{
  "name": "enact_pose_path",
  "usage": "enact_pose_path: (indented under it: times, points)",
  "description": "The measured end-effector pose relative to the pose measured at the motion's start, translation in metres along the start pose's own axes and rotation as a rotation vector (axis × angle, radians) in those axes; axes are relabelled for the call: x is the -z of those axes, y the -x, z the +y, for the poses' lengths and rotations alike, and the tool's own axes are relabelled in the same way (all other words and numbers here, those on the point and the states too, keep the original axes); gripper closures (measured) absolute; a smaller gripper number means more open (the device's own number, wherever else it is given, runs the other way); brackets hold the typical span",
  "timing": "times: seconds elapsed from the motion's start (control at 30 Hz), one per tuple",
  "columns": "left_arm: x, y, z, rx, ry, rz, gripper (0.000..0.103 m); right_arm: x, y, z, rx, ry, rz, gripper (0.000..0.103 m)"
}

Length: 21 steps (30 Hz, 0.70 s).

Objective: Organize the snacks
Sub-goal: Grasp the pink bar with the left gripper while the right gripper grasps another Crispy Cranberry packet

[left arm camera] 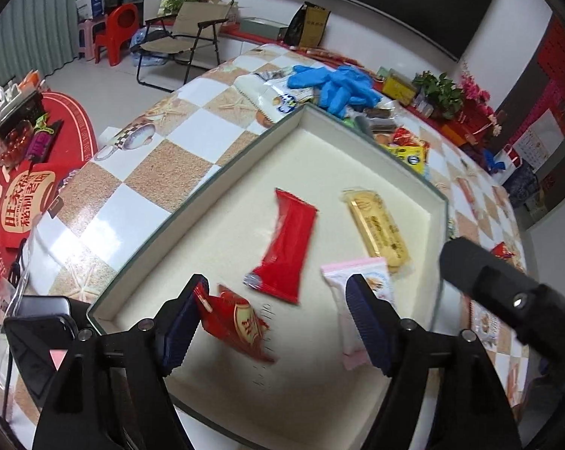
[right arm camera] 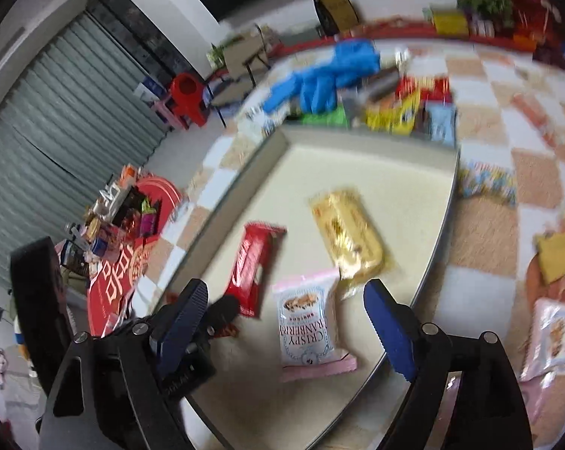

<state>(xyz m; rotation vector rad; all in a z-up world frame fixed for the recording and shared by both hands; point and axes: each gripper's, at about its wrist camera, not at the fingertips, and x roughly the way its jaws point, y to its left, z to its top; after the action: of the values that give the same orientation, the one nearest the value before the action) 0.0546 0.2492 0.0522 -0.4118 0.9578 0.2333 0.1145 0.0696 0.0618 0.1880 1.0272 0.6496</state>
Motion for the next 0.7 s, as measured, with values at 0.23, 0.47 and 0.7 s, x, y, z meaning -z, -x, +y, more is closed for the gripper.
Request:
enact_pose_path:
  times: [0.23, 0.47, 0.7]
  points:
    - [0.047, 0.041, -0.054, 0.057, -0.184, -0.088, 0.024, 0.03, 0.072, -0.028, 0.045, -0.037, -0.135, 0.017]
    - [0.103, 0.044, -0.129, 0.202, -0.381, -0.031, 0.024, 0.116, 0.129, -0.096, 0.372, -0.041, -0.168, 0.017]
    - [0.113, 0.005, -0.205, 0.136, -0.653, -0.016, 0.024, 0.18, 0.137, -0.152, 0.527, -0.044, -0.075, 0.017]
